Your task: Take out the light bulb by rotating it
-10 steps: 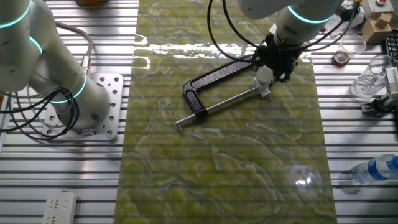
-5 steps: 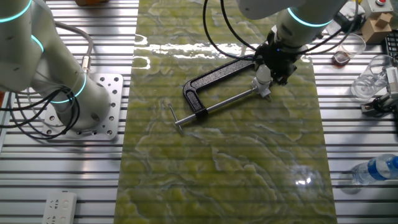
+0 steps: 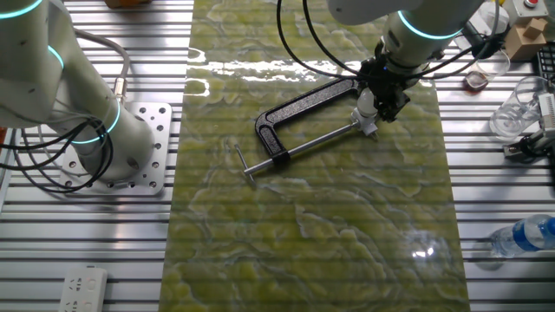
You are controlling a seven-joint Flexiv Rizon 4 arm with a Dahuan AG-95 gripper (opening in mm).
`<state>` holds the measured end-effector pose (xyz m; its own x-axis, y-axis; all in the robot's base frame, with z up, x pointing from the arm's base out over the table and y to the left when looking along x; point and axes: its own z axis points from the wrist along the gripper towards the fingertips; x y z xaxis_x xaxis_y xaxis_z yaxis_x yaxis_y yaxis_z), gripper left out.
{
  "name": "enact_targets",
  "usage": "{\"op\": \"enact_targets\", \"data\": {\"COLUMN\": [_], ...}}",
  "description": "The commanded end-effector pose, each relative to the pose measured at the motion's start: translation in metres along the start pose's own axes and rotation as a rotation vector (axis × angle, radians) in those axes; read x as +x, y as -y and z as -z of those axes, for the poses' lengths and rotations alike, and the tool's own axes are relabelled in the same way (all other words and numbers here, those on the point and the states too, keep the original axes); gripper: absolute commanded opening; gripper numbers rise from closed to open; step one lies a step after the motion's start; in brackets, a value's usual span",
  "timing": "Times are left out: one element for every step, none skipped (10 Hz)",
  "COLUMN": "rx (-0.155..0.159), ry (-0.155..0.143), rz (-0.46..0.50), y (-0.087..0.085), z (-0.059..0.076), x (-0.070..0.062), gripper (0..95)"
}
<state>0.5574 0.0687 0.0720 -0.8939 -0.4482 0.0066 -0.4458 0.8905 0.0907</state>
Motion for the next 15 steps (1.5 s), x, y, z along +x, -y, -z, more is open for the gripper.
{"op": "enact_targets", "data": {"rx": [0.002,0.003,0.004,0.004,0.007,0.01,0.018,0.022,0.026,0.026,0.029,0.037,0.041,0.042,0.042], "ry": [0.001,0.001,0.001,0.002,0.005,0.007,0.01,0.012,0.012,0.012,0.013,0.012,0.01,0.01,0.01], "rz": [-0.024,-0.035,-0.041,-0.047,-0.055,-0.057,-0.061,-0.063,-0.066,-0.066,-0.072,-0.082,-0.086,-0.093,-0.103], "y": [-0.0001,-0.0001,0.0,0.0,0.0,0.0,0.0,0.0,0.0,0.0,0.0,0.0,0.0,0.0,0.0], "z": [-0.0005,-0.0007,-0.0008,-0.0008,-0.0009,-0.0009,-0.0008,-0.0008,-0.0008,-0.0008,-0.0008,-0.0008,-0.0008,-0.0008,-0.0009], "x": [0.0003,0.0003,0.0003,0.0003,0.0003,0.0003,0.0003,0.0003,0.0003,0.0003,0.0002,0.0002,0.0002,0.0002,0.0002], "gripper": [57.0,57.0,57.0,57.0,57.0,57.0,57.0,57.0,57.0,57.0,57.0,57.0,57.0,57.0,57.0]}}
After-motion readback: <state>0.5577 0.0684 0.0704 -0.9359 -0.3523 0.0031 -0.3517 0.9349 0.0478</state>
